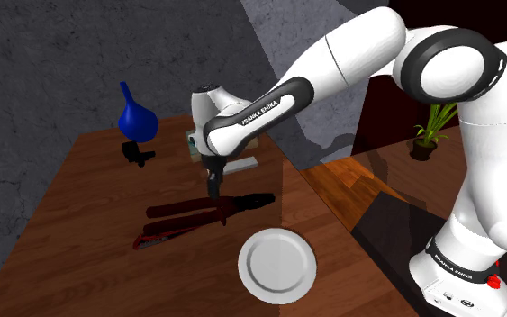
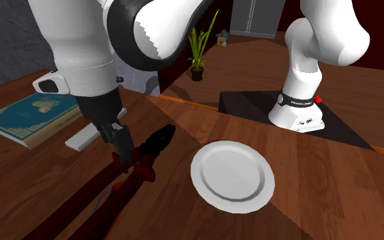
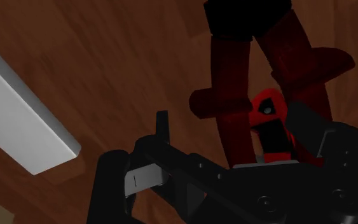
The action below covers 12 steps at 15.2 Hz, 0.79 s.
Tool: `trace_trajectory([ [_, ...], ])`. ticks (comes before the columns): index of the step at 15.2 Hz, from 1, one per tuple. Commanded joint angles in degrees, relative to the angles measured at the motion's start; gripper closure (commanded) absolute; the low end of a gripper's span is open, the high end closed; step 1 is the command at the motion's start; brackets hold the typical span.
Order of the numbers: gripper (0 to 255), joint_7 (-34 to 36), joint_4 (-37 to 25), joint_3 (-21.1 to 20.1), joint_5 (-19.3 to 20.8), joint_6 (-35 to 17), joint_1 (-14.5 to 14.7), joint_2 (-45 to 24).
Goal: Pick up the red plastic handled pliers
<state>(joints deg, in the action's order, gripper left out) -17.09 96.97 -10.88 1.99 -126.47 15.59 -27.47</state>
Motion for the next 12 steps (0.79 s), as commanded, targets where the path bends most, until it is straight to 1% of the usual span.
trace_trajectory([
  [1, 0, -0.1, -0.8, -0.1, 0.3, -0.9, 0.4, -1.7],
  [6, 0, 0.0, 0.1, 0.1, 0.6, -3.8, 0.6, -3.7],
  [8, 0, 0.0, 0.2, 0.2, 0.7, -4.1, 0.6, -3.9],
  [9, 255, 0.0, 0.1, 0.2, 0.7, -4.1, 0.6, -4.0],
  [12, 255, 0.0, 0.2, 0.2, 0.7, -4.2, 0.6, -3.9],
])
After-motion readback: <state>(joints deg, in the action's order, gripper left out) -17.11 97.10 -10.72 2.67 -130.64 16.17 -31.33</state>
